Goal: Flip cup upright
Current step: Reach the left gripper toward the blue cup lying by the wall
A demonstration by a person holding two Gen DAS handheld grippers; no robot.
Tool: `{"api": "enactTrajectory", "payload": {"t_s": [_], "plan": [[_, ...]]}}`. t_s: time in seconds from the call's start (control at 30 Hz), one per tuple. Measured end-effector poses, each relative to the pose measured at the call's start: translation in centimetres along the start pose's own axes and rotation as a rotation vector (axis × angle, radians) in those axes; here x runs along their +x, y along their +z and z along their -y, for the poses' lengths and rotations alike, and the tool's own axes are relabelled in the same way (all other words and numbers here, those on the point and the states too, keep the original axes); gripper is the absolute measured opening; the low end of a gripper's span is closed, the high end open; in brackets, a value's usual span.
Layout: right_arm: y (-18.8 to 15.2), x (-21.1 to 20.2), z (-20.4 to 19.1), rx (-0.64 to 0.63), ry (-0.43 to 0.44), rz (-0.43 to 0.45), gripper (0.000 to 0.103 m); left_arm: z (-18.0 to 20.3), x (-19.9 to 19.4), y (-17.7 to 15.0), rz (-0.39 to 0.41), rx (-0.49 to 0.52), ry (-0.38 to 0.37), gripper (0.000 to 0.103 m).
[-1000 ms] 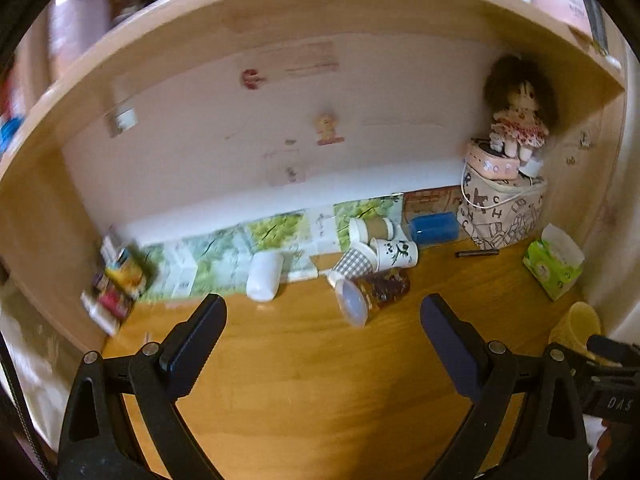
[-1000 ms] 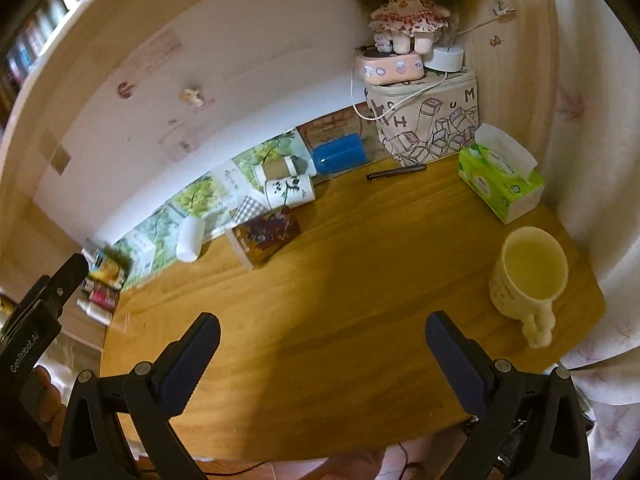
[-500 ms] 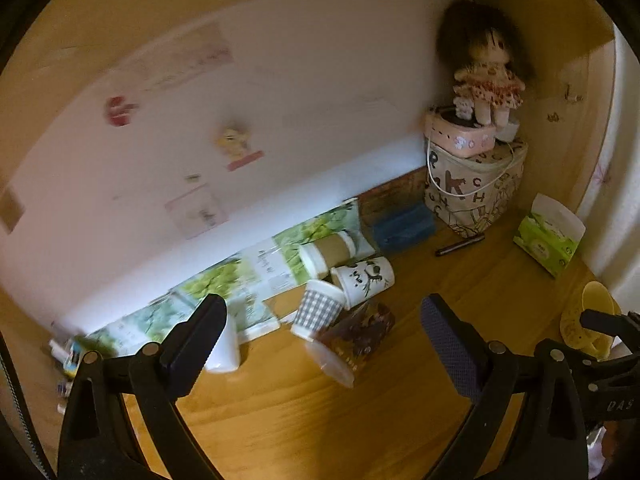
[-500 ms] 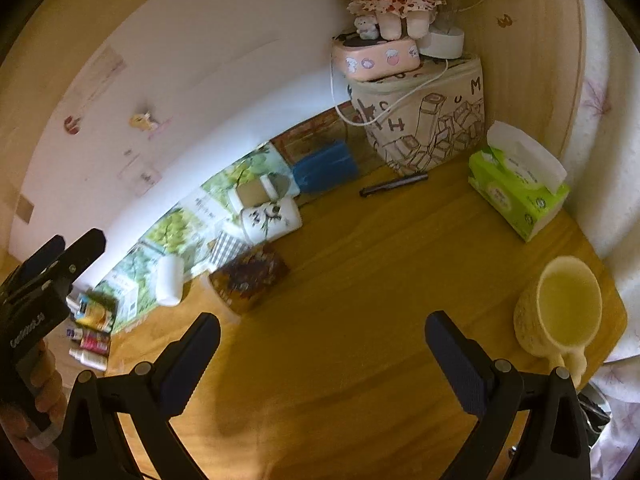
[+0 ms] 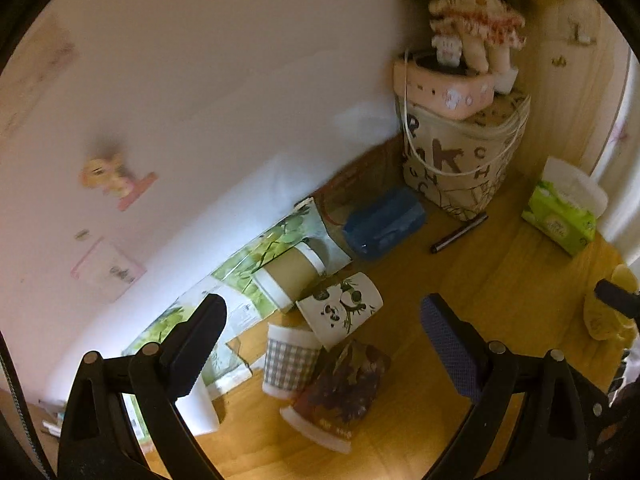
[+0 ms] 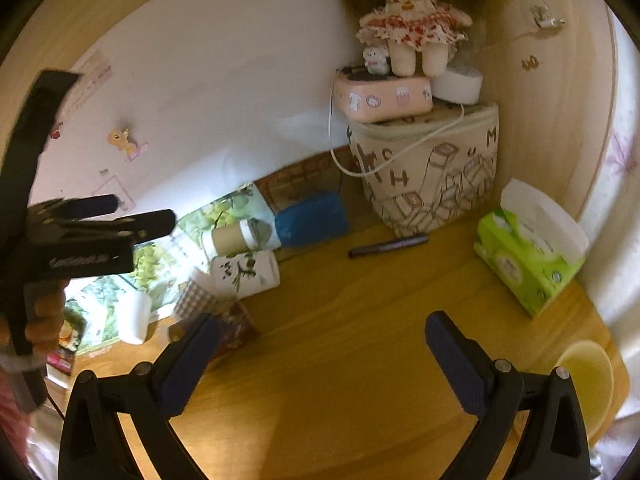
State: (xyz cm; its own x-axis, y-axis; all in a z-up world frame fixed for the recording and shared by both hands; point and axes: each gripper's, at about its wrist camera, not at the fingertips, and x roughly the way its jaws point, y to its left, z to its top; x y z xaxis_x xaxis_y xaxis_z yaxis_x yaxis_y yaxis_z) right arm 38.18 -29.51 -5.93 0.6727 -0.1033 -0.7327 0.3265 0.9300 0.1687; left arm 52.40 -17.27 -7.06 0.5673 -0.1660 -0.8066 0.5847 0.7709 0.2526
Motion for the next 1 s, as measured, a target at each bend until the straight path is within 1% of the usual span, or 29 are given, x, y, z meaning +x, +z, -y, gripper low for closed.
{"api": "enactTrajectory", "payload": {"t_s": [0.13,0.23,0.33,0.57,0.77,1.0], "plan": [[-0.5,1.4,0.5,-0.04,-0.008,0.06,0.103,0.6,2.8,1.2,-0.043,0.032,-0.027,0.098],[-0.9,2.5,1.0,-0.054,-0.027,0.086,0.103,1.2,4.7,2.1,-0.054,0.066,-0.03,0.098],[-1.3,3.6,1.5,-0.058,-0.039,0.092,0.103,1.9,6.5,2.9,-0.059,0.091,-0.02,0.098],[-2.2,5.5,3.1,-0.045,-0.042,0.103,0.103,2.9,10.6,4.5,-0.087,0.115,-0.024,0.098],[-2.6,6.6,4.3,-0.017,-0.033,0.101,0.103,3.8,14.3,5.5,-0.127,0.104,-0.056,0.098],[-2.7,7.1,5.0,-0.013,-0.042,0.11,0.103,4.6,17.6,5.4,-0.167,0.094,-0.049,0.098]]}}
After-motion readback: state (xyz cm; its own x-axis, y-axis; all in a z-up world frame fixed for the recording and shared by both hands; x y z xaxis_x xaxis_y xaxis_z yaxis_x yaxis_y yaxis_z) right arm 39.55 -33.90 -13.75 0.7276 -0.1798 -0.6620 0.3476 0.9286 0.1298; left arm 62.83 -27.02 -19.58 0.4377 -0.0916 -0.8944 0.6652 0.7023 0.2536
